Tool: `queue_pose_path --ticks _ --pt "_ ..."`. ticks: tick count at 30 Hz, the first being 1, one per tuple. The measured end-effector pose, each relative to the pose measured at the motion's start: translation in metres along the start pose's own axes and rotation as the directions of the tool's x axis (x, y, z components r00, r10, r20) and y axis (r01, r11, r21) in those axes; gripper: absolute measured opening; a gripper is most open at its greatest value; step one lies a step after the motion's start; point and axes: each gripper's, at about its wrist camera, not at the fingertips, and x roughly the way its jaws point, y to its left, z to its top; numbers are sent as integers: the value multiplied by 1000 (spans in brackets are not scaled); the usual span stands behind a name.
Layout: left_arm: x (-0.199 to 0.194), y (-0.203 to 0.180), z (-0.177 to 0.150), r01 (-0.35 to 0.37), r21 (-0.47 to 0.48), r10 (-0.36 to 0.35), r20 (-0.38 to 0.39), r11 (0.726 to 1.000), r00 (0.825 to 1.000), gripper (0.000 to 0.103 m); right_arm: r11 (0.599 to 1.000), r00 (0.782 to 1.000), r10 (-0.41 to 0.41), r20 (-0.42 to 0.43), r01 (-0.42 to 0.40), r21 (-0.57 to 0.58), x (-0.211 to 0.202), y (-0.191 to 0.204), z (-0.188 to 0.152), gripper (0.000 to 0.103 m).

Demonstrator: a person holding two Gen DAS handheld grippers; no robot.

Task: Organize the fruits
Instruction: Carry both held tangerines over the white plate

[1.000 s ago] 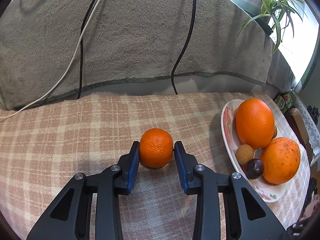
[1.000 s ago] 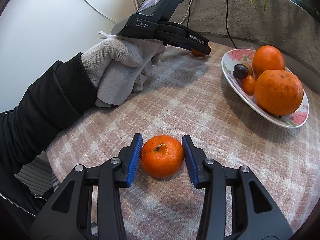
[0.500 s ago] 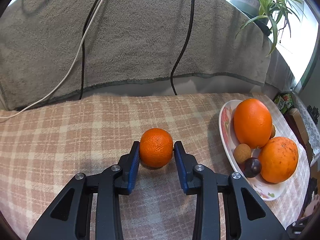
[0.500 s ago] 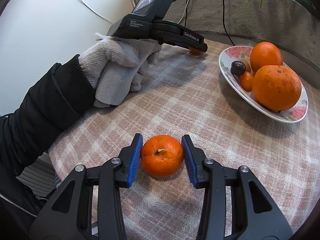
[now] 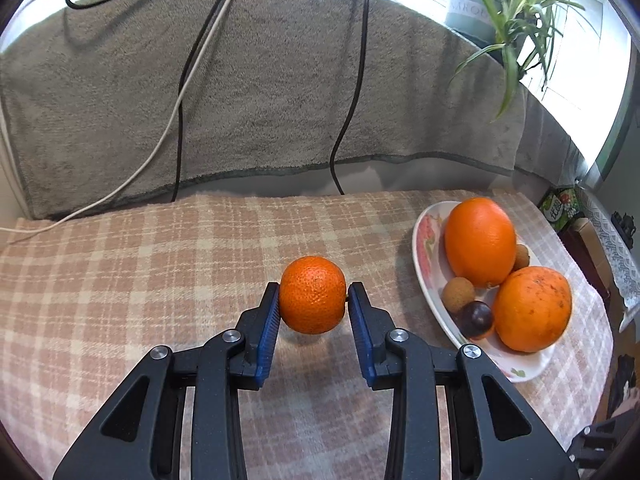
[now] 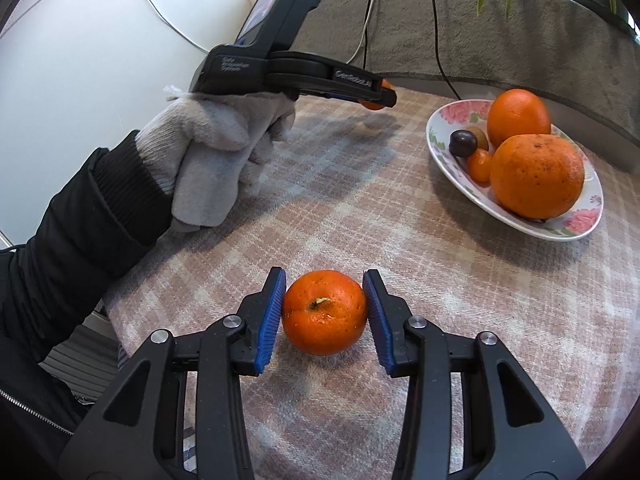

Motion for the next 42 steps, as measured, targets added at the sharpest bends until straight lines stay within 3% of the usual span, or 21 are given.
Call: queue_pose_path --ticks 21,42 --pt "-70 -31 -13 22 13 -23 125 1000 992 32 999 995 -39 97 36 31 -48 -14 -5 42" --pt "-73 -73 -12 53 85 -66 150 995 987 32 988 971 -141 195 127 84 -85 -61 19 42"
